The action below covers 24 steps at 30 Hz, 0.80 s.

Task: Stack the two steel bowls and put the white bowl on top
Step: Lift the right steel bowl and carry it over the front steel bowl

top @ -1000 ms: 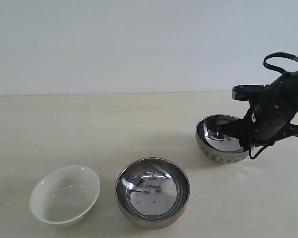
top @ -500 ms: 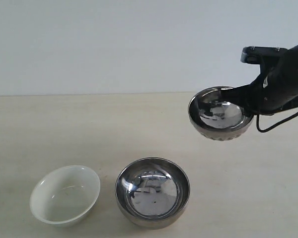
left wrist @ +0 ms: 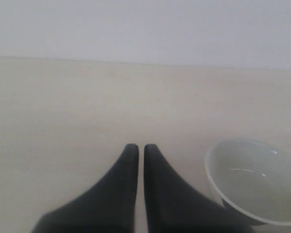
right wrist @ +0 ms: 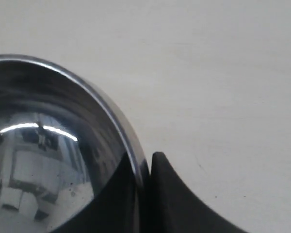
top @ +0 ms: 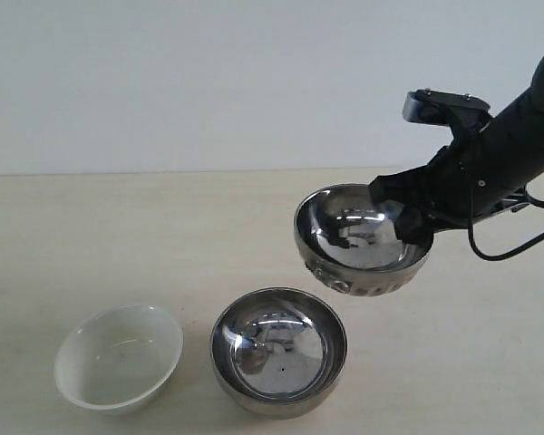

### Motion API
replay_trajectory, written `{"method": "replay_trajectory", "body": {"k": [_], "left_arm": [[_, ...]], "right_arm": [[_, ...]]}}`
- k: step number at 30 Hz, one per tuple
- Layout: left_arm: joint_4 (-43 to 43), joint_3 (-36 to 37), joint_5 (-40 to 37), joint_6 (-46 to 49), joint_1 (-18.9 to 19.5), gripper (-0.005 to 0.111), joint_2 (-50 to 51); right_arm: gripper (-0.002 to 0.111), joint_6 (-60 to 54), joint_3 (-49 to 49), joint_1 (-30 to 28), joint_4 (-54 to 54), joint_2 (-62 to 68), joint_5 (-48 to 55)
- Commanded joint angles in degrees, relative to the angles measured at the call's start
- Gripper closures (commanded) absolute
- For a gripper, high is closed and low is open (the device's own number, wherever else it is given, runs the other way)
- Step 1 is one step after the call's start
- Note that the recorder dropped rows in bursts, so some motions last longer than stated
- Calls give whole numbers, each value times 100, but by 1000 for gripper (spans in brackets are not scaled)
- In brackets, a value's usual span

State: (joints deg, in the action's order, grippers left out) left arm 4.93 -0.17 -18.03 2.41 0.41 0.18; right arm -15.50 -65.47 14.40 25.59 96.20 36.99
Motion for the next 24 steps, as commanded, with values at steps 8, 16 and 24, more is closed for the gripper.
{"method": "replay_trajectory", "body": {"k": [8,16,24], "left_arm": [[0,17,51,-27,-29,103,-18],[0,17,51,-27,-29,103,-18],[0,17,51,-27,-29,103,-18]], "right_arm": [[108,-492,18,998,244,-74,211],[108,-492,31,1298,232,177,118],[108,-467,31,1398,232,470,-95]]}}
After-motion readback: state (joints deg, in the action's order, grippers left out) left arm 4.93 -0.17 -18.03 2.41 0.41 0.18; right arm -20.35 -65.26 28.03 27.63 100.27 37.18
